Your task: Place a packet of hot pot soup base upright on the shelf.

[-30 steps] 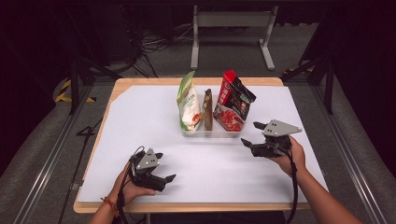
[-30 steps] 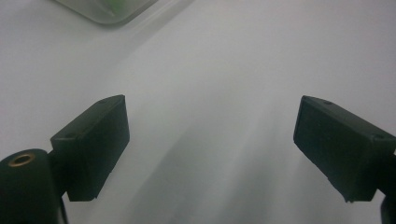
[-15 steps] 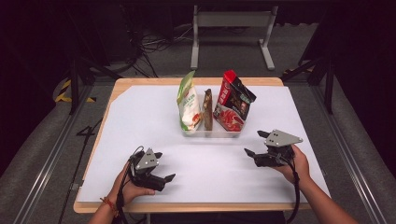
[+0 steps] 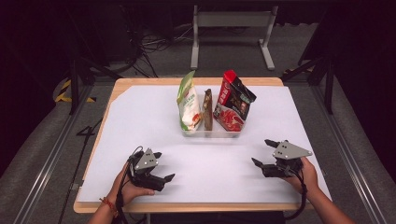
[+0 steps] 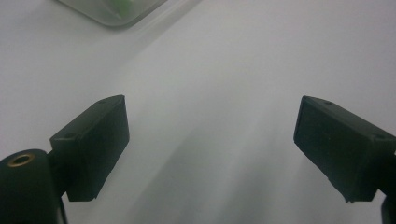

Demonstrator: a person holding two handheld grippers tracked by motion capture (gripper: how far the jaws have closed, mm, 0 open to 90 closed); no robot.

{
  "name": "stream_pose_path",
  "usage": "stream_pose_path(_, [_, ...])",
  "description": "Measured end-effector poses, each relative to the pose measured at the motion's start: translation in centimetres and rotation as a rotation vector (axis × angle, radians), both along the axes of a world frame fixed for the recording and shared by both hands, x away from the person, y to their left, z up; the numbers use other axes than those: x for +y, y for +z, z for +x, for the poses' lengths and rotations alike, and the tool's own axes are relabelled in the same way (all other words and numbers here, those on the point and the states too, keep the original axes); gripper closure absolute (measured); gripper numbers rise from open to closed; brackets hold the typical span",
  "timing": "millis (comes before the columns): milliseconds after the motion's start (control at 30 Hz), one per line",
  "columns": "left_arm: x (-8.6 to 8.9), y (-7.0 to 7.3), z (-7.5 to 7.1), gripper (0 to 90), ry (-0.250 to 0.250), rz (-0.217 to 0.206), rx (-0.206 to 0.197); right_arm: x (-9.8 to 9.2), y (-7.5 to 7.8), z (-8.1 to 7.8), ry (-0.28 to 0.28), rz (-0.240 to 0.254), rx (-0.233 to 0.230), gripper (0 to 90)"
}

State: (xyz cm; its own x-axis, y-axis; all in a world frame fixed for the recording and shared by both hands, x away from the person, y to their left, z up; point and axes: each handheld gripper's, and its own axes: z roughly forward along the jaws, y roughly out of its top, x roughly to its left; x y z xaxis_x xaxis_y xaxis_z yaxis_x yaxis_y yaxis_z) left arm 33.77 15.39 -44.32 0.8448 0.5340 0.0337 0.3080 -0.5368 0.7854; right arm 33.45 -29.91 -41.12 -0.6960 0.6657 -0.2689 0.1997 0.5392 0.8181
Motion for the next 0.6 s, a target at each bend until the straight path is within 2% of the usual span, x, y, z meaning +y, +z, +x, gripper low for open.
stream_pose_path(200, [0.0, 0.0, 0.0, 11.1, -0.002, 0.000, 0.003, -0.9, -0.4, -1.1, -0.016, 0.008, -0.033, 21.0])
stream_pose_path(600, [0.0, 0.0, 0.0, 11.1, -0.001, -0.003, 0.006, -3.2, -1.4, -2.2, -0.051, 0.019, -0.024, 20.8])
